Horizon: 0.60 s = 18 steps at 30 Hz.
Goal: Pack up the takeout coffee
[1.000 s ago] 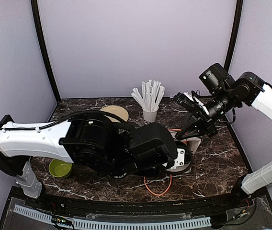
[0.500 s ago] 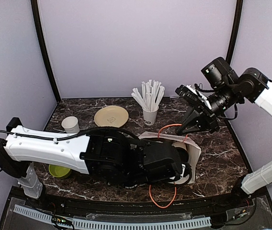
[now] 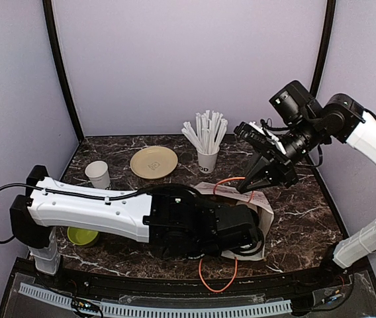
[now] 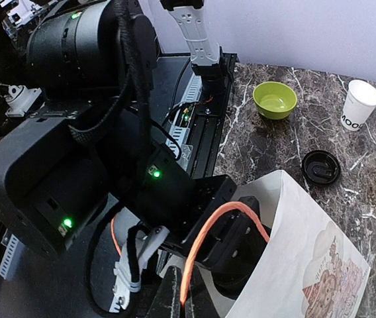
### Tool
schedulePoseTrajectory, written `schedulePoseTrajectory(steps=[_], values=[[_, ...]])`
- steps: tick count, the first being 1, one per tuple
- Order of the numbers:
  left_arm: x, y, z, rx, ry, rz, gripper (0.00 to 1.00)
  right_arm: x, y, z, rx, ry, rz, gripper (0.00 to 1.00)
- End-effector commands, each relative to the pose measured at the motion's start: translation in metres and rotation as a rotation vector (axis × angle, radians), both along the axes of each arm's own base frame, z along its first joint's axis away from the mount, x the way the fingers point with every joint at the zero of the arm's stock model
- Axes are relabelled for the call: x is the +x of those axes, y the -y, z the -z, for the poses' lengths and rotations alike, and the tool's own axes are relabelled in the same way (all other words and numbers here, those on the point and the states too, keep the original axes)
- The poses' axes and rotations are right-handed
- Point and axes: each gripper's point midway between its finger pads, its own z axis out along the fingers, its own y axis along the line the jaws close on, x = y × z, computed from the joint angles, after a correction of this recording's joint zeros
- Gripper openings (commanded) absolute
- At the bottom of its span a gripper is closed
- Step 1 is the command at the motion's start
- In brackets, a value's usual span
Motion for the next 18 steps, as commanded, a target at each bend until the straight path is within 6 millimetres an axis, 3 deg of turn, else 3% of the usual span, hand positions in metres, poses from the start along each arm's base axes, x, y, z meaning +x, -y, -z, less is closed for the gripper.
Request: schedulePoseTrajectory(steps=[1, 7, 18], values=[[0.016, -0.004, 0.0, -0.015, -0.005, -0.058, 0.12, -0.004, -0.008, -0.015, 0.048, 0.017, -0.029, 0.0], [0.032, 0.001, -0.003, -0.039, 0.021, -0.076, 0.1, -0.006, -0.012, -0.019, 0.054, 0.018, -0.044, 0.0], [0.052, 0.003, 0.011, -0.032, 0.016, -0.085, 0.1, -0.006, -0.015, -0.024, 0.061, 0.019, -0.053, 0.0]])
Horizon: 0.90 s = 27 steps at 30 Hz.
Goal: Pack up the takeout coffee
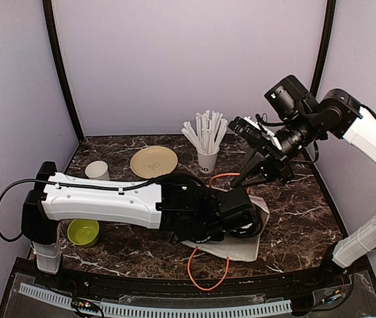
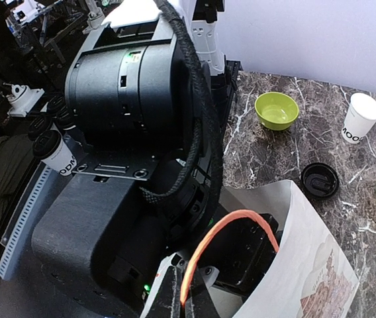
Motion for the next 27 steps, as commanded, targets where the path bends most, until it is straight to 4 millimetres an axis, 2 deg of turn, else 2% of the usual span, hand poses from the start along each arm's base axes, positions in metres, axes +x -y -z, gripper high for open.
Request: schedulePoseTrajectory(steps=[1, 7, 15, 22, 23, 25, 27], values=[[0.01, 0.0, 0.0, -0.013, 0.007, -0.007, 0.1, -0.005, -0.003, -0.014, 0.041, 0.005, -0.026, 0.0], [0.021, -0.007, 0.011, 0.0, -0.014, -0.032, 0.1, -0.004, -0.005, -0.013, 0.037, 0.0, -0.029, 0.0], [0.021, -0.014, 0.03, 0.026, -0.084, -0.039, 0.09, -0.002, -0.009, -0.013, 0.034, -0.003, -0.034, 0.0], [0.026, -0.015, 0.039, 0.024, -0.134, -0.047, 0.09, 0.004, -0.011, -0.017, 0.031, 0.024, -0.016, 0.0], [0.028, -0.016, 0.04, 0.027, -0.138, -0.051, 0.09, 0.007, -0.011, -0.019, 0.028, 0.042, -0.003, 0.05], [0.031, -0.019, 0.045, 0.033, -0.158, -0.061, 0.09, 0.017, -0.011, -0.023, 0.023, 0.077, 0.031, 0.26], [0.036, -0.021, 0.052, 0.034, -0.184, -0.077, 0.08, 0.028, -0.007, -0.031, 0.033, 0.086, 0.065, 0.37]])
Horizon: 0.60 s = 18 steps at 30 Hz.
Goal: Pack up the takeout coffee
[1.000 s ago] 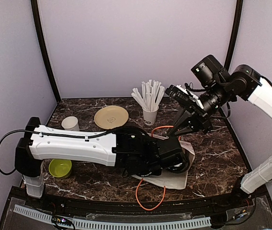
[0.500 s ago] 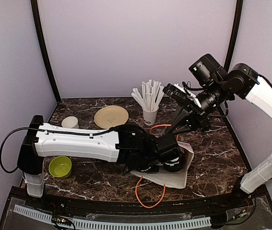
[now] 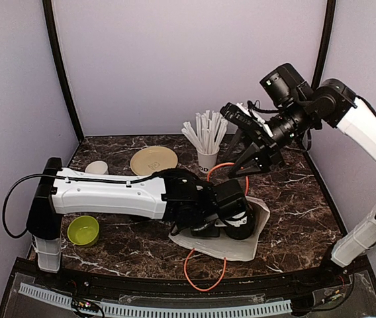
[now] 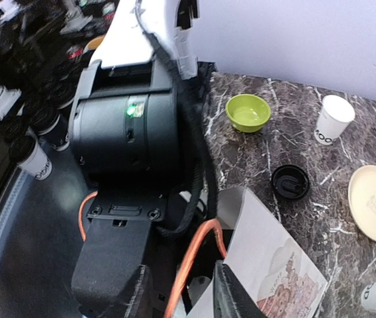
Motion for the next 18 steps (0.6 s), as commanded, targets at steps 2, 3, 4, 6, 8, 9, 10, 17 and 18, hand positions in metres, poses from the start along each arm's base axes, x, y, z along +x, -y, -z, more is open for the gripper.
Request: schedulePoseTrajectory(steps=[2, 3, 4, 6, 8, 9, 10, 17, 18], values=[[0.02, -0.014, 0.025, 0.025, -0.087, -0.062, 0.07, 0.017, 0.014, -0.035, 0.07, -0.006, 0.046, 0.48], [0.023, -0.014, 0.025, 0.019, -0.081, -0.068, 0.06, 0.026, 0.02, -0.042, 0.092, -0.019, 0.065, 0.53], [0.028, -0.015, 0.026, 0.019, -0.079, -0.079, 0.06, 0.034, 0.025, -0.048, 0.115, -0.036, 0.081, 0.57], [0.034, -0.015, 0.026, 0.013, -0.08, -0.086, 0.06, 0.052, 0.039, -0.057, 0.156, -0.07, 0.113, 0.61], [0.037, -0.014, 0.026, 0.008, -0.089, -0.089, 0.06, 0.071, 0.052, -0.056, 0.175, -0.105, 0.154, 0.62], [0.04, -0.014, 0.024, 0.003, -0.091, -0.09, 0.06, 0.081, 0.059, -0.053, 0.179, -0.123, 0.175, 0.62], [0.04, -0.014, 0.027, 0.009, -0.102, -0.087, 0.06, 0.09, 0.064, -0.049, 0.181, -0.142, 0.197, 0.62], [0.055, -0.021, 0.033, 0.013, -0.168, -0.137, 0.05, 0.2, 0.091, 0.037, 0.053, -0.192, 0.551, 0.57], [0.057, -0.023, 0.033, 0.012, -0.177, -0.145, 0.05, 0.212, 0.095, 0.067, 0.004, -0.198, 0.613, 0.56]])
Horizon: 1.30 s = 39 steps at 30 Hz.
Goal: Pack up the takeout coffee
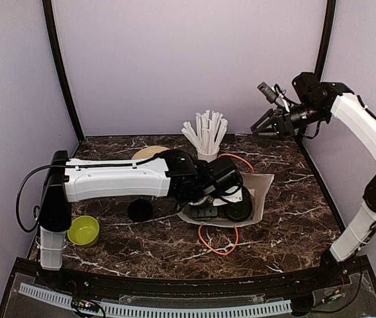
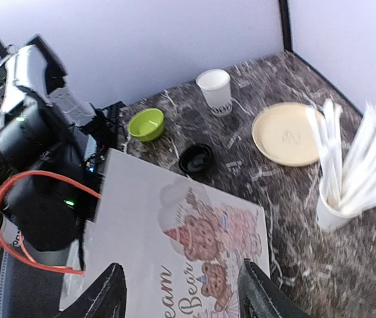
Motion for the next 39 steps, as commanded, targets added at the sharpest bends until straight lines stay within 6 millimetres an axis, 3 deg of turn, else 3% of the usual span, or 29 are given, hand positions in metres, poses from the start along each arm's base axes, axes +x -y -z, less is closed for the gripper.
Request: schedulePoseTrajectory(steps=[1, 6, 12, 15, 20, 24, 29, 39], values=[[0.008, -0.019, 0.024, 0.063, -0.093, -0.046, 0.05, 0.06, 0.009, 0.081, -0.147, -0.024, 0.22, 0.54], [0.011, -0.02, 0.025, 0.046, -0.139, -0.05, 0.05, 0.094, 0.016, 0.168, -0.266, -0.112, 0.309, 0.39], [0.016, -0.019, 0.03, 0.035, -0.212, -0.054, 0.05, 0.119, 0.008, 0.238, -0.322, -0.267, 0.341, 0.34], [0.02, -0.02, 0.033, 0.044, -0.239, -0.074, 0.04, 0.115, -0.003, 0.27, -0.368, -0.331, 0.309, 0.34], [0.029, -0.019, 0.033, 0.025, -0.267, -0.097, 0.04, 0.092, -0.019, 0.316, -0.466, -0.386, 0.248, 0.34], [0.035, -0.021, 0.028, 0.009, -0.287, -0.103, 0.04, 0.067, -0.029, 0.336, -0.503, -0.447, 0.165, 0.34], [0.033, -0.027, 0.018, -0.008, -0.321, -0.11, 0.04, 0.023, -0.04, 0.339, -0.509, -0.511, 0.028, 0.34], [-0.012, -0.036, 0.015, -0.02, -0.462, -0.098, 0.03, -0.057, -0.055, 0.328, -0.474, -0.633, -0.231, 0.34]])
